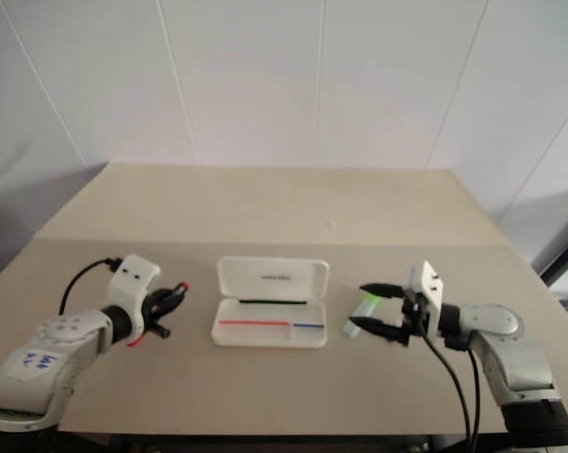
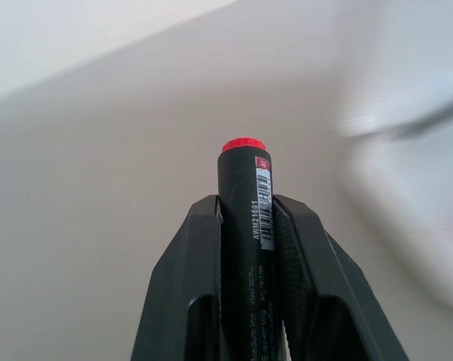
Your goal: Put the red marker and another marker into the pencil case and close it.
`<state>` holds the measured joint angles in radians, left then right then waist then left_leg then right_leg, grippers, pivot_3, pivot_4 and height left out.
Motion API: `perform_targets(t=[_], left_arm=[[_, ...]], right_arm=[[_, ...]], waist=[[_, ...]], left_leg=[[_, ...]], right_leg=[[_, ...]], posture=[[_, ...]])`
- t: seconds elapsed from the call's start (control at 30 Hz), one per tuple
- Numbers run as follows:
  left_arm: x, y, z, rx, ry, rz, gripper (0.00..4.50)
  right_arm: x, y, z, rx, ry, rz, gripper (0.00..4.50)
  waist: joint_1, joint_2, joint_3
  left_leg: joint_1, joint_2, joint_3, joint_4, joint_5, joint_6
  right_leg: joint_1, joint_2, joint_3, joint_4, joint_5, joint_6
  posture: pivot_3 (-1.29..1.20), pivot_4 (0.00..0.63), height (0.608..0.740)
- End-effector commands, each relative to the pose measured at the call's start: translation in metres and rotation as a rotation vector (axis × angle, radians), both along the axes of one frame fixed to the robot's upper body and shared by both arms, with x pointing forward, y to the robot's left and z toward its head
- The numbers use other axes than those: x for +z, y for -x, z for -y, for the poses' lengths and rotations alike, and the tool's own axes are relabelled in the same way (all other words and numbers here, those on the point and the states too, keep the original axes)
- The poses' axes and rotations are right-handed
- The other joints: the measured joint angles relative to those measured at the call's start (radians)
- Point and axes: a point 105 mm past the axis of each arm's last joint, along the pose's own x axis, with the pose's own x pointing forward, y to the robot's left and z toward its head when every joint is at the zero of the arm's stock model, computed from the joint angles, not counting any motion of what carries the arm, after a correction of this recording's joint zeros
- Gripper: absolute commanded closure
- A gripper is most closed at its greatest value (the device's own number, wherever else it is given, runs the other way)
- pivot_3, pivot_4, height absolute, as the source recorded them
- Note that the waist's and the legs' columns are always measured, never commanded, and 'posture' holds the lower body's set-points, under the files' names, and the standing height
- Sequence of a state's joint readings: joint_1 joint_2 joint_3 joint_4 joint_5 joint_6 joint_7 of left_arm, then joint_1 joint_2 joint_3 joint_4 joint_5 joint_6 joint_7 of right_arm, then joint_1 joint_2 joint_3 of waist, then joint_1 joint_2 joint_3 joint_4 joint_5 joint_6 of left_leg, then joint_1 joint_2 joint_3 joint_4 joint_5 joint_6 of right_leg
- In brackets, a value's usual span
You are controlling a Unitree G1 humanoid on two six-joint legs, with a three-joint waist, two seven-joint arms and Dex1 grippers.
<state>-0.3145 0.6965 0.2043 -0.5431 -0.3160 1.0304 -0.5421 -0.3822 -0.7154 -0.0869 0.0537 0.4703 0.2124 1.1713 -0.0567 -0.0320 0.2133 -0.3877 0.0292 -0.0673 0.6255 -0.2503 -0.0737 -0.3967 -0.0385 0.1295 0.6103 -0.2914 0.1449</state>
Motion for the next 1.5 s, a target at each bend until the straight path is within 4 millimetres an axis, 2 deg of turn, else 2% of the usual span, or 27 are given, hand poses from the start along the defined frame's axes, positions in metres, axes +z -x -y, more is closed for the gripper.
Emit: perform_targets(t=[0.03, 0.13, 0.17, 0.23, 0.27, 0.37, 0.47, 0.5, 0.63, 0.77, 0.97, 1.23, 1.3, 1.5], left_arm=[[0.017, 0.018, 0.016, -0.270, -0.061, 0.060, 3.90], [0.021, 0.021, 0.024, -0.408, -0.092, 0.075, 3.90], [0.022, 0.019, 0.027, -0.453, -0.114, 0.090, 3.90], [0.023, 0.009, 0.035, -0.529, -0.160, 0.139, 3.90], [0.022, 0.004, 0.039, -0.558, -0.182, 0.162, 3.90], [0.018, -0.014, 0.055, -0.625, -0.235, 0.198, 3.90], [0.014, -0.029, 0.075, -0.681, -0.194, 0.207, 3.90], [0.011, -0.032, 0.081, -0.699, -0.186, 0.204, 3.90], [-0.002, -0.033, 0.103, -0.822, -0.166, 0.160, 3.90], [-0.011, -0.040, 0.116, -0.862, -0.135, 0.078, 3.90], [-0.009, -0.063, 0.127, -0.864, -0.183, 0.117, 3.90], [-0.012, -0.064, 0.142, -0.910, -0.142, 0.099, 3.90], [-0.016, -0.065, 0.143, -0.910, -0.148, 0.085, 3.17], [-0.020, -0.066, 0.142, -0.898, -0.153, 0.074, 1.35]], right_arm=[[0.010, 0.002, 0.004, -0.018, -0.006, 0.054, 0.00], [0.009, 0.004, 0.004, -0.026, -0.011, 0.054, 0.00], [0.009, 0.005, 0.004, -0.029, -0.012, 0.054, 0.00], [0.008, 0.007, 0.004, -0.034, -0.012, 0.054, 0.00], [0.008, 0.007, 0.004, -0.038, -0.012, 0.054, 0.00], [0.008, 0.010, 0.005, -0.052, -0.011, 0.059, 0.00], [0.008, 0.013, 0.005, -0.059, -0.012, 0.062, 0.00], [0.007, 0.014, 0.005, -0.060, -0.013, 0.063, 0.00], [0.008, 0.018, 0.004, -0.068, -0.012, 0.071, 0.00], [0.007, 0.020, 0.005, -0.085, -0.016, 0.075, 0.00], [0.005, 0.024, 0.006, -0.116, -0.021, 0.073, 0.00], [0.004, 0.029, 0.008, -0.144, -0.024, 0.073, 0.00], [0.004, 0.030, 0.008, -0.148, -0.024, 0.073, 0.00], [0.003, 0.032, 0.005, -0.157, -0.027, 0.069, 0.00]], waist=[[0.000, 0.000, 0.000], [0.002, 0.000, 0.000], [0.005, 0.000, 0.000], [0.008, 0.000, 0.000], [0.009, 0.000, 0.000], [0.009, 0.000, 0.000], [0.011, 0.001, 0.000], [0.012, 0.001, 0.000], [0.008, 0.001, 0.000], [0.009, 0.001, 0.000], [0.015, 0.001, 0.000], [0.024, 0.001, 0.000], [0.024, 0.001, 0.000], [0.027, 0.001, 0.000]], left_leg=[[0.000, 0.000, 0.000, -0.001, 0.000, 0.000], [0.000, 0.000, 0.000, -0.003, 0.000, 0.000], [0.000, 0.000, 0.000, -0.003, 0.000, 0.000], [0.000, 0.000, 0.000, -0.003, 0.000, 0.000], [0.000, 0.000, 0.000, -0.002, 0.000, 0.000], [-0.001, 0.000, 0.000, -0.001, 0.000, 0.001], [-0.001, 0.000, 0.000, 0.000, 0.000, 0.001], [-0.001, 0.000, 0.000, 0.000, 0.000, 0.001], [-0.001, 0.000, 0.000, 0.000, -0.001, 0.003], [-0.001, 0.000, 0.000, 0.002, -0.001, 0.003], [-0.002, -0.001, 0.000, 0.004, -0.001, 0.003], [-0.002, -0.001, 0.000, 0.003, -0.001, 0.004], [-0.002, -0.001, 0.000, 0.003, -0.001, 0.004], [-0.002, -0.001, 0.000, 0.004, -0.001, 0.004]], right_leg=[[0.000, 0.000, 0.000, 0.000, 0.000, -0.001], [-0.001, -0.001, -0.001, -0.001, -0.001, -0.001], [-0.001, -0.001, -0.001, -0.001, -0.001, -0.002], [-0.001, -0.001, -0.001, -0.001, -0.008, -0.014], [-0.001, -0.001, -0.001, -0.001, -0.008, -0.014], [-0.001, -0.001, -0.001, -0.001, -0.007, -0.013], [0.000, -0.001, -0.001, 0.000, -0.002, -0.004], [0.000, 0.000, -0.001, 0.000, 0.000, 0.000], [-0.001, 0.000, -0.001, 0.000, 0.000, 0.001], [-0.001, 0.000, -0.001, 0.002, 0.000, 0.001], [-0.001, 0.000, 0.000, 0.002, 0.000, 0.002], [-0.001, 0.000, 0.000, 0.002, 0.000, 0.002], [-0.001, 0.000, 0.000, 0.002, 0.000, 0.002], [-0.001, 0.000, 0.000, 0.002, 0.000, 0.002]], posture=[[0.00, 0.150, 0.740], [0.00, 0.150, 0.740], [0.00, 0.150, 0.740], [0.00, 0.150, 0.740], [0.00, 0.150, 0.740], [0.00, 0.150, 0.740], [0.00, 0.150, 0.740], [0.00, 0.150, 0.740], [0.00, 0.150, 0.740], [0.00, 0.150, 0.740], [0.00, 0.150, 0.740], [0.00, 0.150, 0.740], [0.00, 0.150, 0.740], [0.00, 0.150, 0.740]])
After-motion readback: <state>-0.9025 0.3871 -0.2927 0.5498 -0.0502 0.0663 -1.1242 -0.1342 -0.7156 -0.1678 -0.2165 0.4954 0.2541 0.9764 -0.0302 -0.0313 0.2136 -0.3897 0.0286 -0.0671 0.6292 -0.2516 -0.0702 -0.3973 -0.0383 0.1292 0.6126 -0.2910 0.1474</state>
